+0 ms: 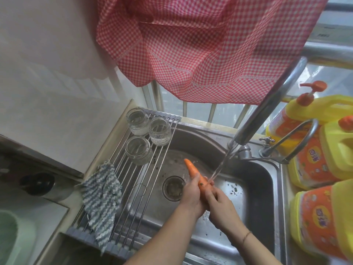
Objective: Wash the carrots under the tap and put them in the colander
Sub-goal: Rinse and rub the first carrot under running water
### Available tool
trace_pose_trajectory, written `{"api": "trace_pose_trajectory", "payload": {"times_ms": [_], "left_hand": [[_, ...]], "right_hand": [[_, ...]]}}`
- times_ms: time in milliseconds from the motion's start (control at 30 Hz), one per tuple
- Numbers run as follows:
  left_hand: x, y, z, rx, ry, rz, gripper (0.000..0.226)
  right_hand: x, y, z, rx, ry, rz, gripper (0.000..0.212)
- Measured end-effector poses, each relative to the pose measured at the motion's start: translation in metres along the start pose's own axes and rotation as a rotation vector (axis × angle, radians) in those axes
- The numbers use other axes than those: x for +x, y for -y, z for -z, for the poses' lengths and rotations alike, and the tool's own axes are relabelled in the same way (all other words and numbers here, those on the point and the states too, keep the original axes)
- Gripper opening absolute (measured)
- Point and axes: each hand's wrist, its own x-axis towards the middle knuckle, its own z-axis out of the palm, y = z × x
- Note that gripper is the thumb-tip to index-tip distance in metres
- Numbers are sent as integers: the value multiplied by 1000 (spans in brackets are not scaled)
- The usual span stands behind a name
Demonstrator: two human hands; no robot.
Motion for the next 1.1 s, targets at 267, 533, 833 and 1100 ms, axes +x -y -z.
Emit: {"api": "trace_pose_trajectory", "payload": {"times_ms": [267,533,833,1100], "left_hand": [[-8,1,12,26,285,-52,61],[-12,1,16,30,294,-73,58],[-11,19,16,242,-8,-250,39],[-24,-1,21,264,127,-32,33]], "right_hand": [[0,-3,9,30,-48,-24,26],[-3,-9,9,-52,-11,20,38],[-13,-19,2,-184,12,120,40],[-14,-21,5,-153,-20,98,37]]}}
